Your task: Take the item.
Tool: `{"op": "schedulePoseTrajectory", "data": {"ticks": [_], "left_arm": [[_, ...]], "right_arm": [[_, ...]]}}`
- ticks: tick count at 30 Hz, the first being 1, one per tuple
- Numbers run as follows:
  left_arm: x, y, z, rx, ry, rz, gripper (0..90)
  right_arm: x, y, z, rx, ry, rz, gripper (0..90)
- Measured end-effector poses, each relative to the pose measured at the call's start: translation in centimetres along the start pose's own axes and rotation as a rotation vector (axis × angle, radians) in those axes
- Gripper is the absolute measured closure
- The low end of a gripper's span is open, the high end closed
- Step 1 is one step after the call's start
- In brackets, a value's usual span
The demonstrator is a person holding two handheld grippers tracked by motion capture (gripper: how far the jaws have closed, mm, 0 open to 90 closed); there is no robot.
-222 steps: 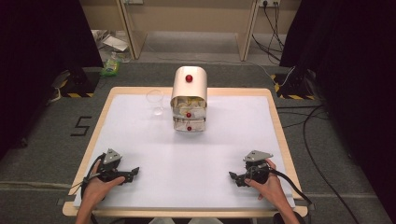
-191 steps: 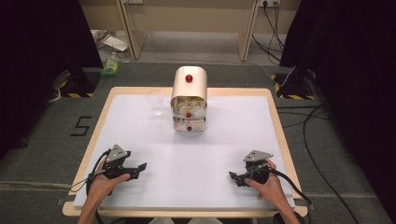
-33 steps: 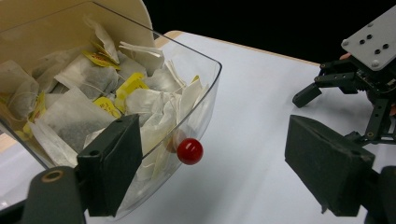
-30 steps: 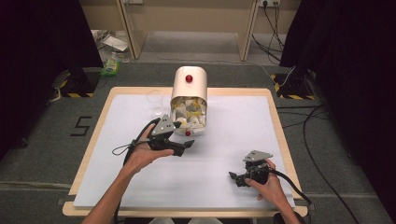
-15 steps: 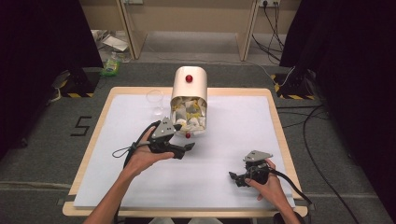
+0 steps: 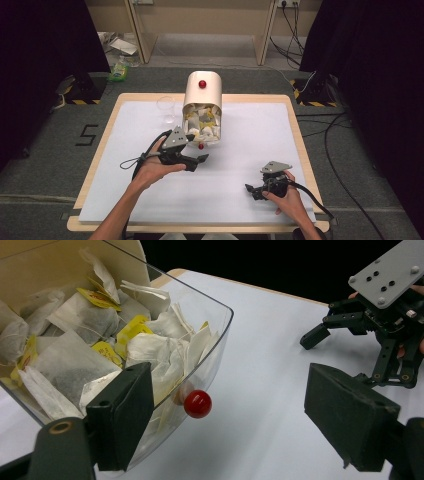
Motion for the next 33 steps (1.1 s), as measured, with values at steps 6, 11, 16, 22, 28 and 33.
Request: {"op": "schedulePoseTrajectory", "data": {"ticks": [6,11,16,22,28,33], "left_arm": [[-0.1,0.0,0.1,-0.002,-0.001,-0.004,20.3],[-0.5,-0.3,0.6,0.012,-0.010,-0.003,21.3],[-1.9,-0.8,1.8,0.033,-0.022,0.009,32.8],[-4.1,-0.2,2.1,-0.001,-0.072,0.028,45.5],[-4.8,0.8,1.4,-0.048,-0.107,-0.008,55.9],[-4.7,0.9,1.3,-0.064,-0.105,-0.021,60.5]], "right_arm": [[0.0,0.0,0.0,0.000,0.000,0.000,6.6],[0.0,0.0,0.0,0.000,0.000,0.000,6.6],[0.0,0.0,0.0,0.000,-0.001,0.000,6.6],[0.0,0.0,0.0,0.001,-0.002,0.001,6.6],[0.0,0.0,0.0,0.001,-0.001,0.000,6.6],[0.0,0.0,0.0,0.001,-0.001,0.000,6.6]]}}
Point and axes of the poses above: each handheld gripper's, and its own axes: y roughly forward along the jaws, z roughly out of its top, x roughly to its right, the point moved 7 cm from there along y, roughly forward along the jaws, and after that the axes turned 2 degrees about x, right-handed, at the moved point
